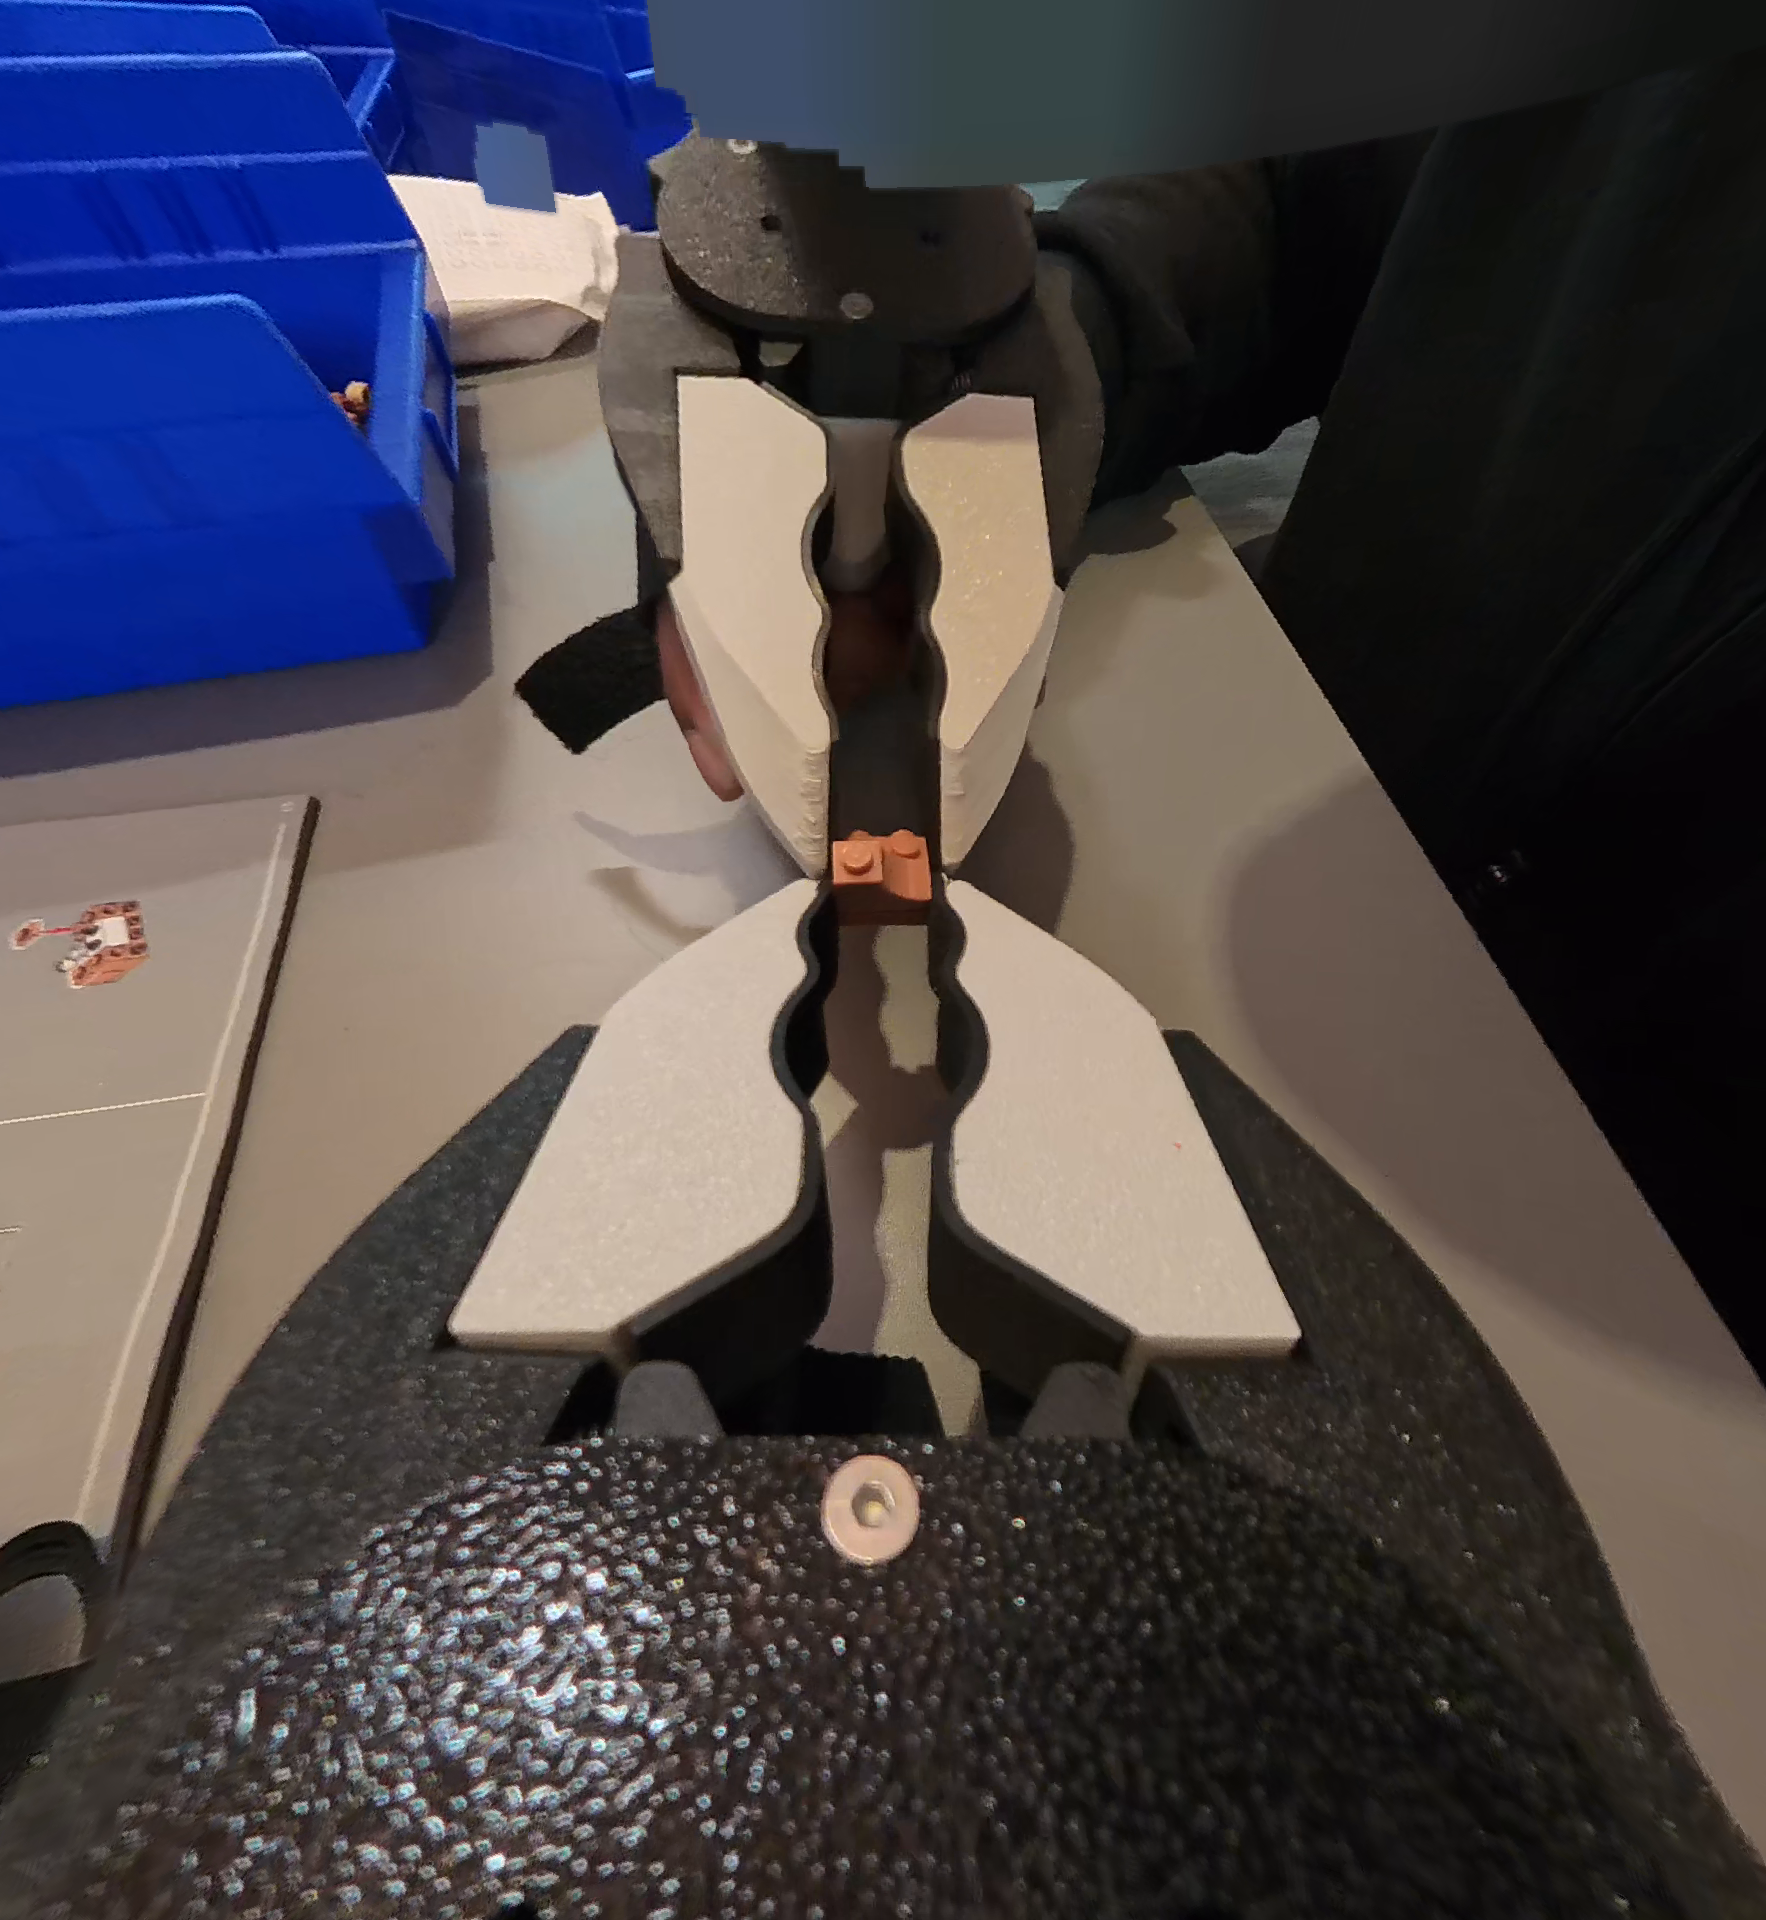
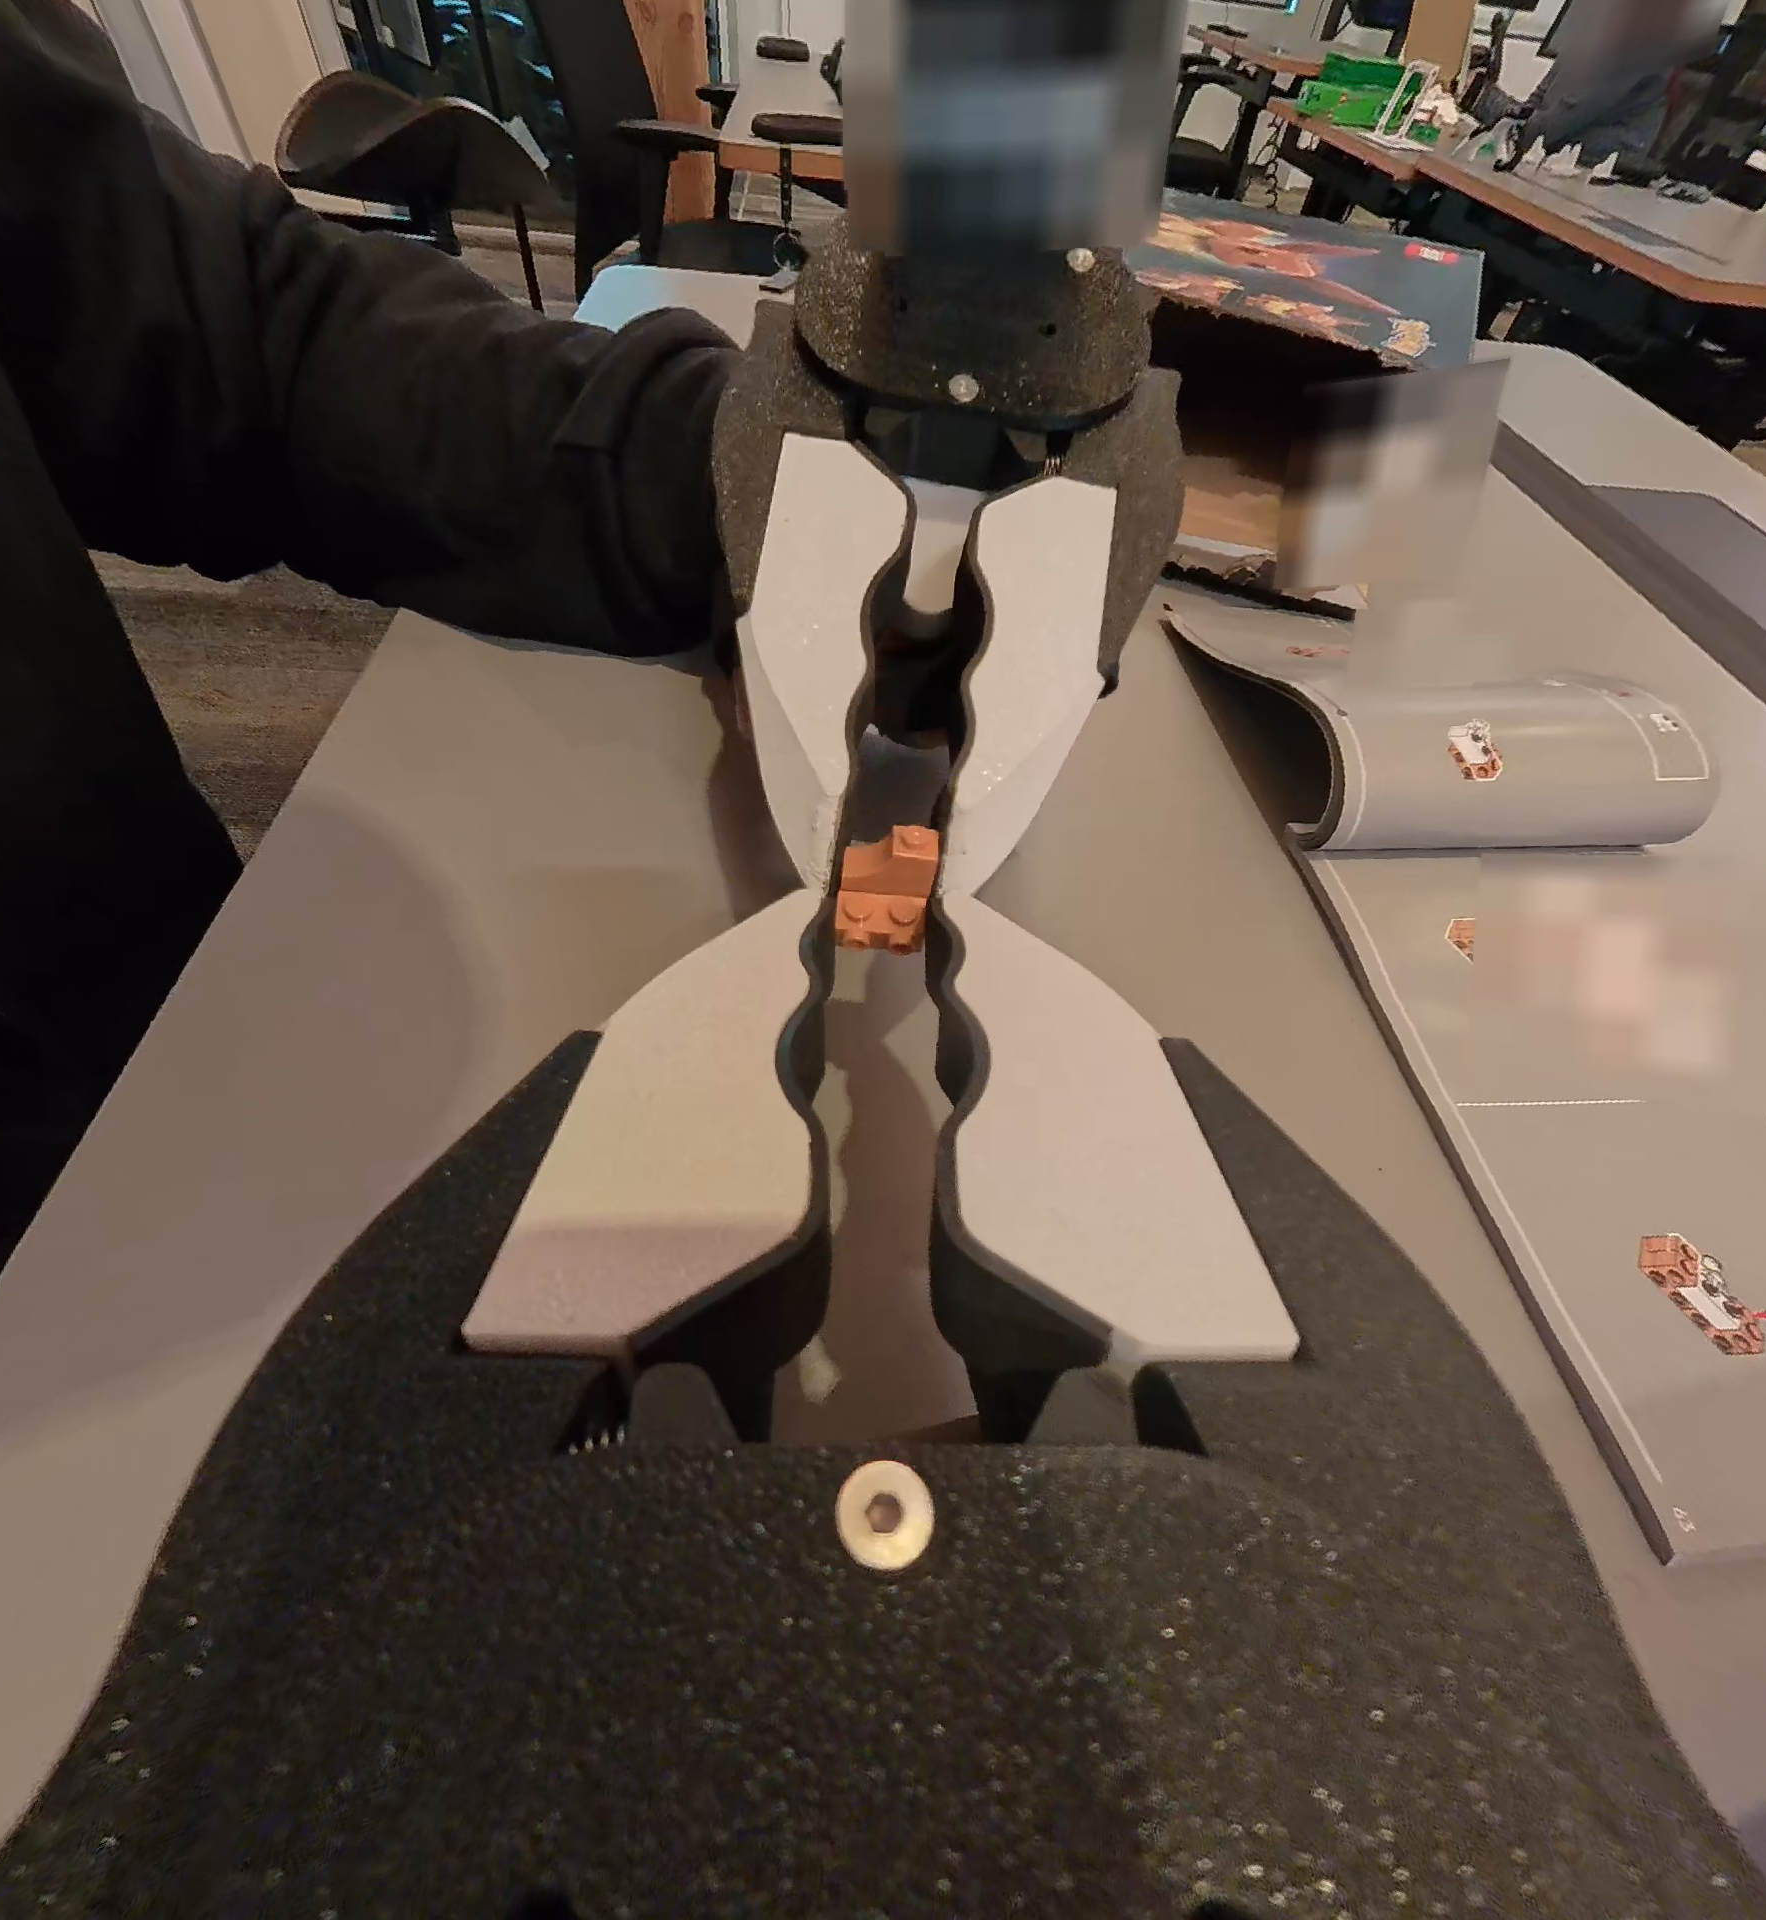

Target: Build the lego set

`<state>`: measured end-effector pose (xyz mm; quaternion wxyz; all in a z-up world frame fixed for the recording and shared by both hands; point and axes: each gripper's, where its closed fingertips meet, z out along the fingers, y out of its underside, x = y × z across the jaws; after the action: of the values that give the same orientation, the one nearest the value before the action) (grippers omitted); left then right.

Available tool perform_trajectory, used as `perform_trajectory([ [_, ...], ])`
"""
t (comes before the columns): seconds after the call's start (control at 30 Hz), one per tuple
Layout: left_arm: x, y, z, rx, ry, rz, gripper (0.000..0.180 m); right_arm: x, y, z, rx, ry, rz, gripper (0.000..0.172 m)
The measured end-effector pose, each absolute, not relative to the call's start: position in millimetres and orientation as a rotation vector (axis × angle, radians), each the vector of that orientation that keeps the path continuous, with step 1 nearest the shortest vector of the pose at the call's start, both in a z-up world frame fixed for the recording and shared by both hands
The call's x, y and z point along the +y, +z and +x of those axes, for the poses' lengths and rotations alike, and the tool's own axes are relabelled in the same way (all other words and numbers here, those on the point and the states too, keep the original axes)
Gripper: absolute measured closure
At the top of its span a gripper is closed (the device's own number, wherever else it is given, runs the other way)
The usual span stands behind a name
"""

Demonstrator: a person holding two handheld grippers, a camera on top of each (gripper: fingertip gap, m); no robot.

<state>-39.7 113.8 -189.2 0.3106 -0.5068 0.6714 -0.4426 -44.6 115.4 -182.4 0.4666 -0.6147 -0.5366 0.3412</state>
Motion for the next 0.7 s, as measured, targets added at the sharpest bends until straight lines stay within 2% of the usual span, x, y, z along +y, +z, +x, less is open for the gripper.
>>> perform_trajectory([
  [0.27, 117.5, -189.3, -37.9, 1.703, -1.278, -1.435, 0.165, 120.5, -180.8, -42.3, -1.307, 0.775, -1.481, 0.155],
  [0.7, 117.9, -179.6, -38.7, 1.609, -1.454, -1.491, 0.165, 124.5, -178.5, -35.1, -1.360, 0.613, -1.365, 0.143],
])
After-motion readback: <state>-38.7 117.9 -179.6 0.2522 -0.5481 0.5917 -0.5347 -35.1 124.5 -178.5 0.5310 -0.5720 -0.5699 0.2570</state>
